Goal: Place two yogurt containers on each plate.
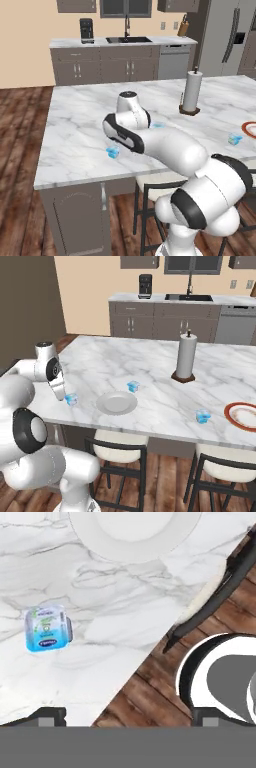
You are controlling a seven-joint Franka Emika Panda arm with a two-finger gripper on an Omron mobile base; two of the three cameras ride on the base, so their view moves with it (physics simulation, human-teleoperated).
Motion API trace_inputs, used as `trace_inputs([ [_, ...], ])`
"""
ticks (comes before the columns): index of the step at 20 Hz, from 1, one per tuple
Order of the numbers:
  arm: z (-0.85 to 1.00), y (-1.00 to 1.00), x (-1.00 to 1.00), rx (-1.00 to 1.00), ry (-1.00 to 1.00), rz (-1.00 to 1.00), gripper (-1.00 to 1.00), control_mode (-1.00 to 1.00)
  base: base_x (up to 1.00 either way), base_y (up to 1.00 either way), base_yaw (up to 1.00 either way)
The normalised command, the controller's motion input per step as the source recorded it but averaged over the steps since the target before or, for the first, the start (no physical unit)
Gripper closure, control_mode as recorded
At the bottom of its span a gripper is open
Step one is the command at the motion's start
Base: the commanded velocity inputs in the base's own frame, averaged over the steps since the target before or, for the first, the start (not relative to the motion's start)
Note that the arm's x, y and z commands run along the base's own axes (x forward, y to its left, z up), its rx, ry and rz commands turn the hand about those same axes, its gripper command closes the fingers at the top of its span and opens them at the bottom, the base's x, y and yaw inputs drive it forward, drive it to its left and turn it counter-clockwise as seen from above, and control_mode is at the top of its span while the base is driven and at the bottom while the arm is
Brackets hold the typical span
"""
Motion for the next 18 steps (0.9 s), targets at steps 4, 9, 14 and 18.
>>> trace_inputs([
  [4,-0.56,0.08,0.81,0.00,-0.06,0.16,-1.00,-1.00,0.00,0.00,0.00],
  [9,-0.59,0.00,0.74,0.03,0.00,0.25,-1.00,-1.00,0.00,0.00,0.00],
  [14,-0.49,0.10,0.48,0.00,0.05,0.05,-1.00,-1.00,0.00,0.00,0.00],
  [18,-0.41,0.32,0.33,0.00,0.05,-0.01,-1.00,-1.00,0.00,0.00,0.00],
])
